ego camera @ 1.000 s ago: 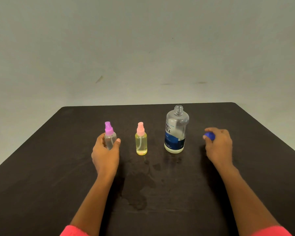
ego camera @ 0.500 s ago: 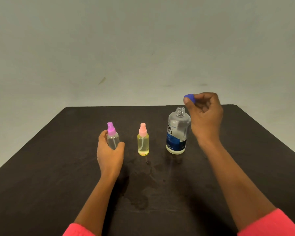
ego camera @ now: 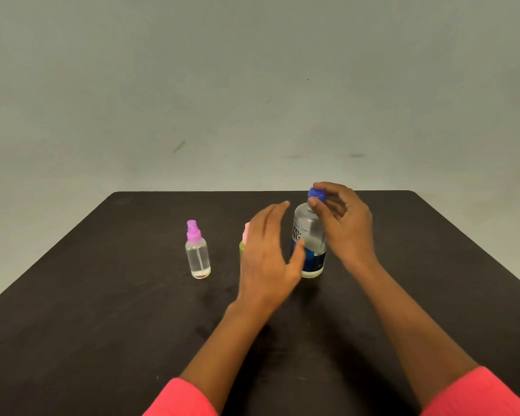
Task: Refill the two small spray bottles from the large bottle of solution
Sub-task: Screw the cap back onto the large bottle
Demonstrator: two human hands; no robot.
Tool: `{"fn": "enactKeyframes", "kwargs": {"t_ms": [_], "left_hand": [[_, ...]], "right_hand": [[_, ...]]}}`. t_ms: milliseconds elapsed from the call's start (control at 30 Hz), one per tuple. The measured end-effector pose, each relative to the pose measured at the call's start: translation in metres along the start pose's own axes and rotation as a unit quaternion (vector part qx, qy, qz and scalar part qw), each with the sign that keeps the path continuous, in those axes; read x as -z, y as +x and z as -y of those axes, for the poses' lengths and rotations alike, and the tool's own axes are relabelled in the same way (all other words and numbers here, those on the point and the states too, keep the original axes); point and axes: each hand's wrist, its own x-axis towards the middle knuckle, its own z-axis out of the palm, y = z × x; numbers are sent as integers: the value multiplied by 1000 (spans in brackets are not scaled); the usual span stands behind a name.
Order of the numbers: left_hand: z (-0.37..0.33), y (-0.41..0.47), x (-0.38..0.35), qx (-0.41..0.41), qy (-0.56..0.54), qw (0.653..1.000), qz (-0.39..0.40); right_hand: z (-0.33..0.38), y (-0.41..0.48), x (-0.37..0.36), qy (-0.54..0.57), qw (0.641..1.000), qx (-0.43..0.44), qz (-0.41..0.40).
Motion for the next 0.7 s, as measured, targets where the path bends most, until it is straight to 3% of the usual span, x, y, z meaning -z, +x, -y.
{"fn": "enactKeyframes", "kwargs": {"t_ms": [100,167,467,700], "left_hand": [[-11,13,-18,136,-85,980,119],[-12,23,-27,175,-128,963,158],[-9,26,-43,194,-139,964,120],[-9,23,-43,192,-135,966,111]], "right_hand": [[0,1,2,-26,1000,11,4],[1,3,2,-51,999,16,3],[3,8,-12,-133,990,18,-45],[7,-2,-7,-83,995,17,59]]}}
